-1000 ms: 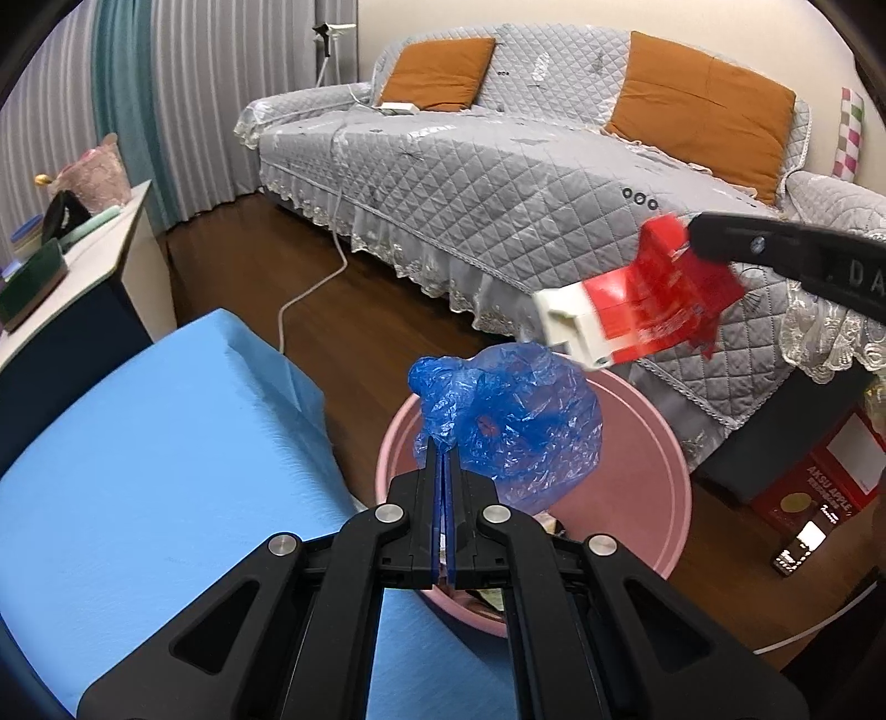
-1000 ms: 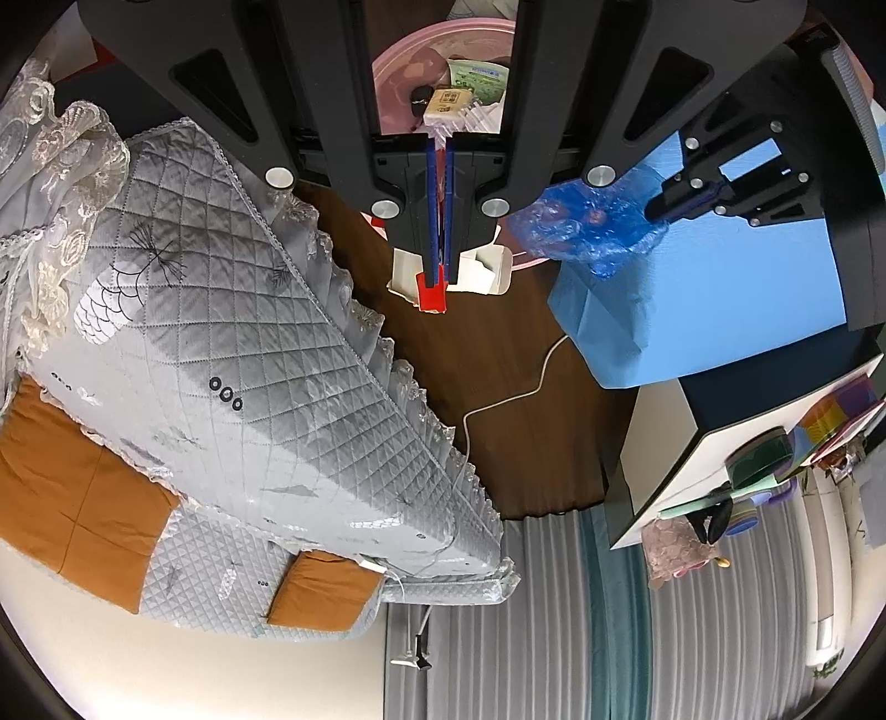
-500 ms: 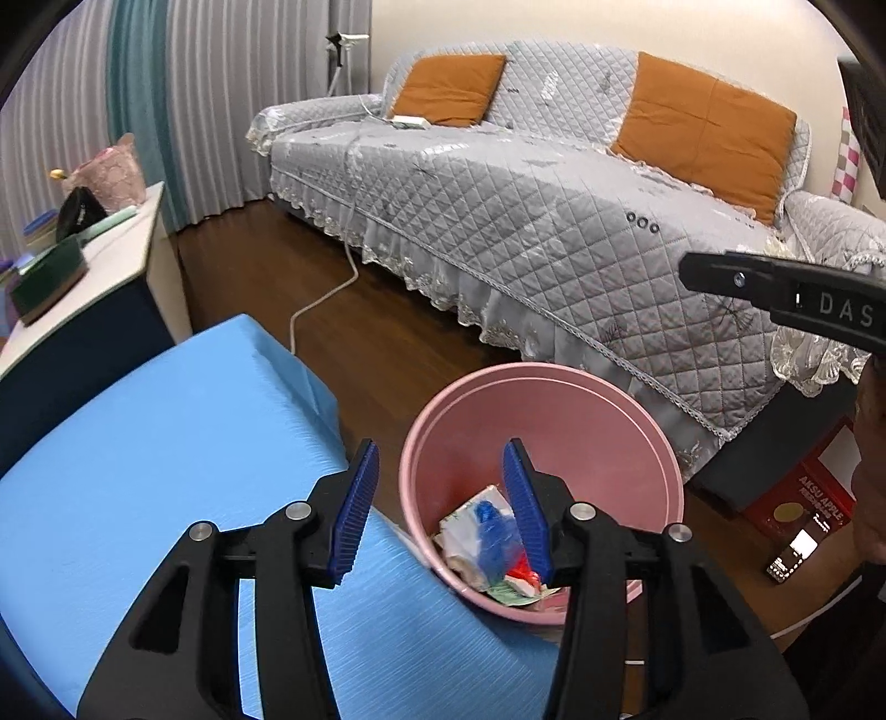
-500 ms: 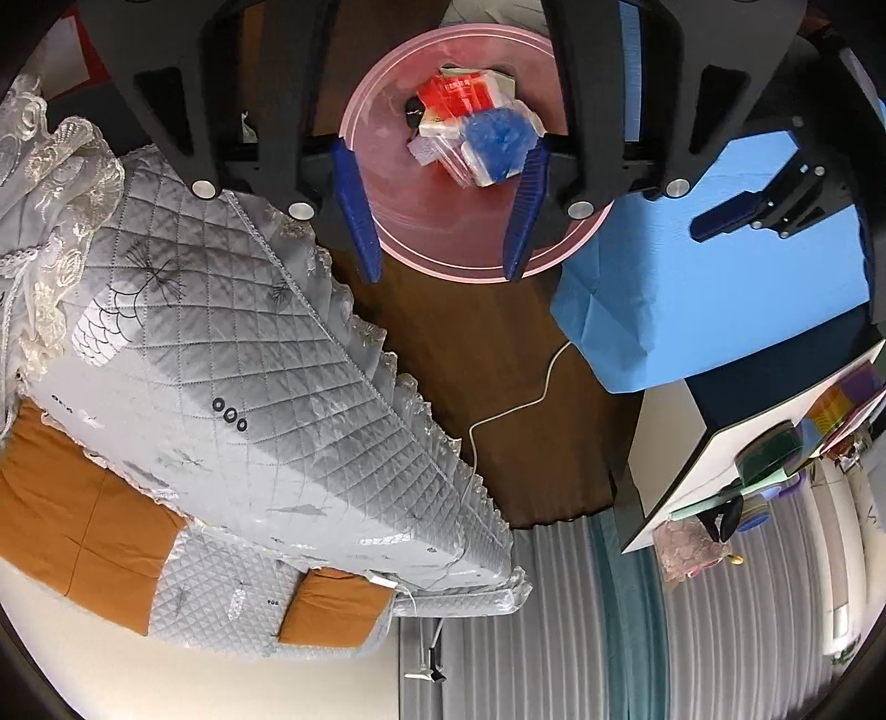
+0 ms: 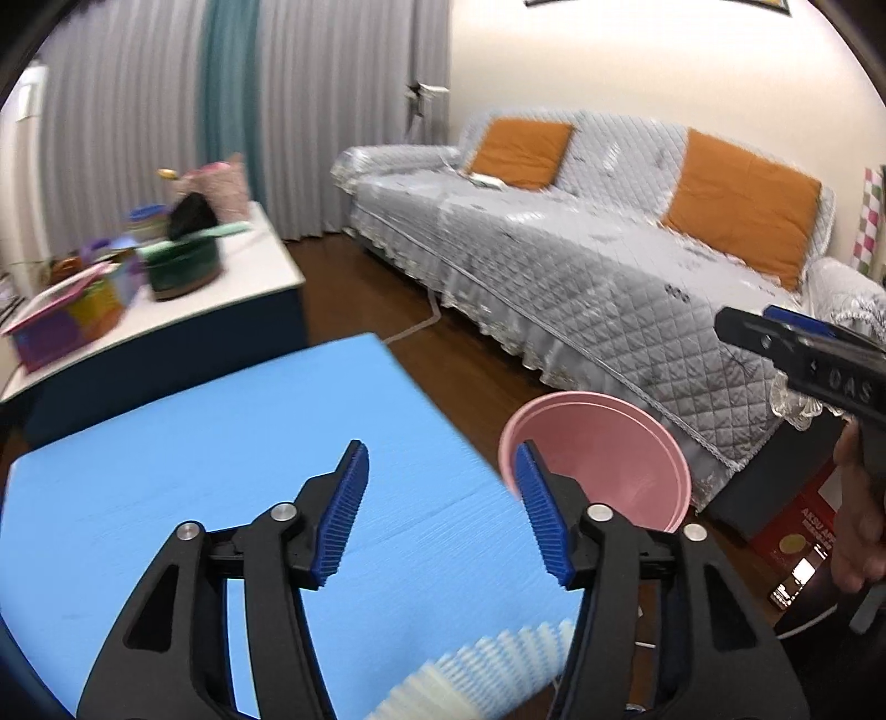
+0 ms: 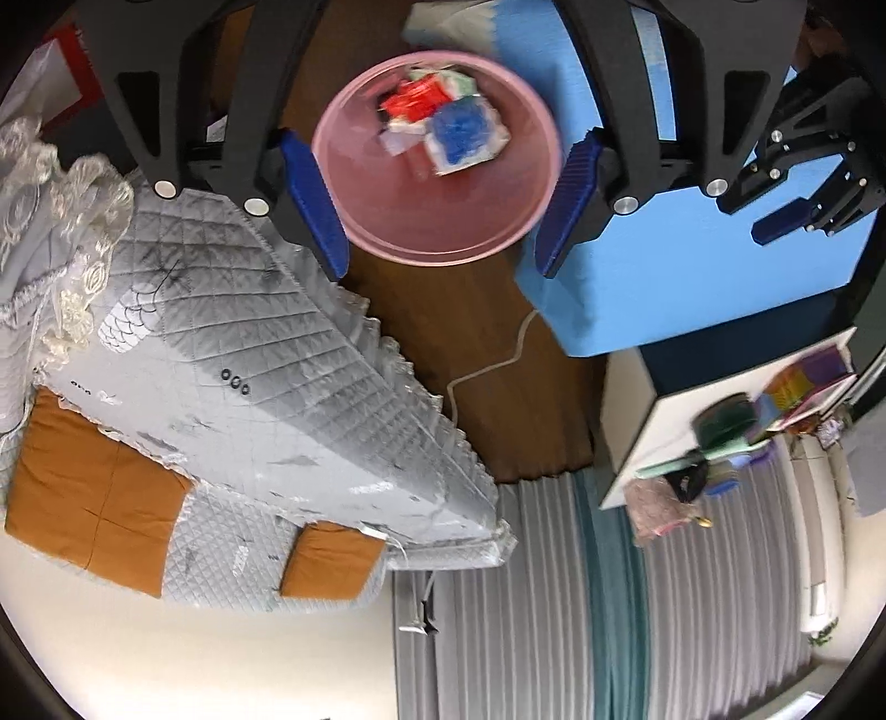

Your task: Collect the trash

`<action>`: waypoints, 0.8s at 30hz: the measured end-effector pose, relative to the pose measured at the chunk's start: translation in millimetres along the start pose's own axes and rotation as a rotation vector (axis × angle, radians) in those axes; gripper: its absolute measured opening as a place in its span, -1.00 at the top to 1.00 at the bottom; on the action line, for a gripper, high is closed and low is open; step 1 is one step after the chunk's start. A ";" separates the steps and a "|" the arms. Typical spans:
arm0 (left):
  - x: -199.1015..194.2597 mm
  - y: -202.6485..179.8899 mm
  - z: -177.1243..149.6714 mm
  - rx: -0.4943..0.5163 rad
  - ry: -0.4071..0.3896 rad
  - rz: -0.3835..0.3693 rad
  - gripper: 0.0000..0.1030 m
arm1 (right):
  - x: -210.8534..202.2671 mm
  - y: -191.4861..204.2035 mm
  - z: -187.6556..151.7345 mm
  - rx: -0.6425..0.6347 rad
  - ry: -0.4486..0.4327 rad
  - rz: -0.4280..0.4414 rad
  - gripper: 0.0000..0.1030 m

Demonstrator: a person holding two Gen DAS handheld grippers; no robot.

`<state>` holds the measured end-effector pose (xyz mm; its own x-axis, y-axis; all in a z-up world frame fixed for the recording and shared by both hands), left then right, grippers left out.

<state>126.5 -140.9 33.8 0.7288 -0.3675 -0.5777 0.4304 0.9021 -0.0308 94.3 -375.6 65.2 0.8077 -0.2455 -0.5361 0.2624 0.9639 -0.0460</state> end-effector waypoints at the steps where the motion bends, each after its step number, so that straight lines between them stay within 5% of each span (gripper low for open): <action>1: -7.3 5.3 -3.4 -0.009 -0.006 0.011 -0.16 | -10.9 12.8 -3.5 -0.016 -0.020 0.009 -0.41; 11: -90.8 59.0 -42.8 -0.134 -0.073 0.140 -0.55 | -88.8 91.1 -33.3 -0.078 -0.135 0.099 -0.68; 24: -163.8 96.3 -107.5 -0.285 -0.048 0.315 -0.58 | -126.3 124.7 -94.0 -0.067 -0.087 0.092 -0.78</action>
<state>-8.7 30.5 37.8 0.8281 -0.0683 -0.5564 0.0234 0.9959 -0.0875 -24.6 -214.7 47.9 0.8700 -0.1610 -0.4660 0.1515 0.9867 -0.0581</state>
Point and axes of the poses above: each gripper's, at about its wrist camera, not at the fingertips, and x roughly the way its jaws point, y to its left, z to its top, the point moved 2 cm from there along x, roughly the way its jaws point
